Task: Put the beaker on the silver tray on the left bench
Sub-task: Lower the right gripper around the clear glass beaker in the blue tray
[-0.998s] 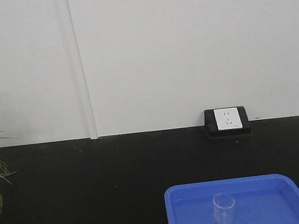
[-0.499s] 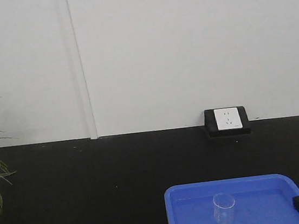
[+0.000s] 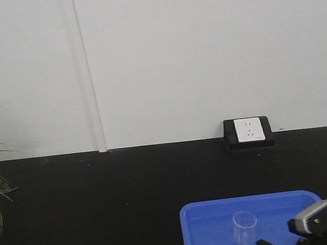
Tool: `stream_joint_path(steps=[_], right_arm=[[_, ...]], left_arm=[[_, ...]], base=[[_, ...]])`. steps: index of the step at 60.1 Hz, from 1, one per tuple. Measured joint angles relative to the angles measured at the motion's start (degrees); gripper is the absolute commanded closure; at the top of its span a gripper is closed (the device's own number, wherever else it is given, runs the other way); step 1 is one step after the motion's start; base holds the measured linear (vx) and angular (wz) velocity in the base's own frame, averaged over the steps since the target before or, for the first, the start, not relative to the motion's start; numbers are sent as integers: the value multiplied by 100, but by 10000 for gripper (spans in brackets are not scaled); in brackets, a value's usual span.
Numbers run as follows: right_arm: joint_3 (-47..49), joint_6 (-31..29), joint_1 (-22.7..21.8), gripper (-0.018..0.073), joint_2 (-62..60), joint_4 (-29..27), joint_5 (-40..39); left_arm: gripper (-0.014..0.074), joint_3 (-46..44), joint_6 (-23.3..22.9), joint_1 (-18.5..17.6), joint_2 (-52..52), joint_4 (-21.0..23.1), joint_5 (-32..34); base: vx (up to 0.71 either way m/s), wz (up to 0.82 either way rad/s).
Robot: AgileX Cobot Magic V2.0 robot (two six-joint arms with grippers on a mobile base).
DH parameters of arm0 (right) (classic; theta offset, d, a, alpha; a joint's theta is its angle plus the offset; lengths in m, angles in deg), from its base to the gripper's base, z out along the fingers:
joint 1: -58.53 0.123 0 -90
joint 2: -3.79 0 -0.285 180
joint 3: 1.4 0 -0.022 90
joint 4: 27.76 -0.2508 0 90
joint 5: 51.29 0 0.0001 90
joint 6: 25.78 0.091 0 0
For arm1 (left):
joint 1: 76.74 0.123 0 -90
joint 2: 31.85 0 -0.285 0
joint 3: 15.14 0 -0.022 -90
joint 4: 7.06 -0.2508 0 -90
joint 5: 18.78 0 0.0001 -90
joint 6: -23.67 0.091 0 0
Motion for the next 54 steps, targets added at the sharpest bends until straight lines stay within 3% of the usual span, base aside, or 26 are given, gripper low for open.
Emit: stream_joint_path(steps=[13, 40, 49, 54], right_arm=[[839, -202, 389, -34, 981, -437, 11], [2185, -298, 418, -28, 2333, -502, 49], [2325, -281, 420, 45, 2478, -487, 87], [2336, -281, 420, 135, 2478, -481, 117]], left_arm=[[595, 0, 0, 0, 0, 0, 0], [595, 0, 0, 0, 0, 0, 0], [595, 0, 0, 0, 0, 0, 0], [595, 0, 0, 0, 0, 0, 0]], base=[[0, 0], [0, 0], [0, 0], [0, 0]])
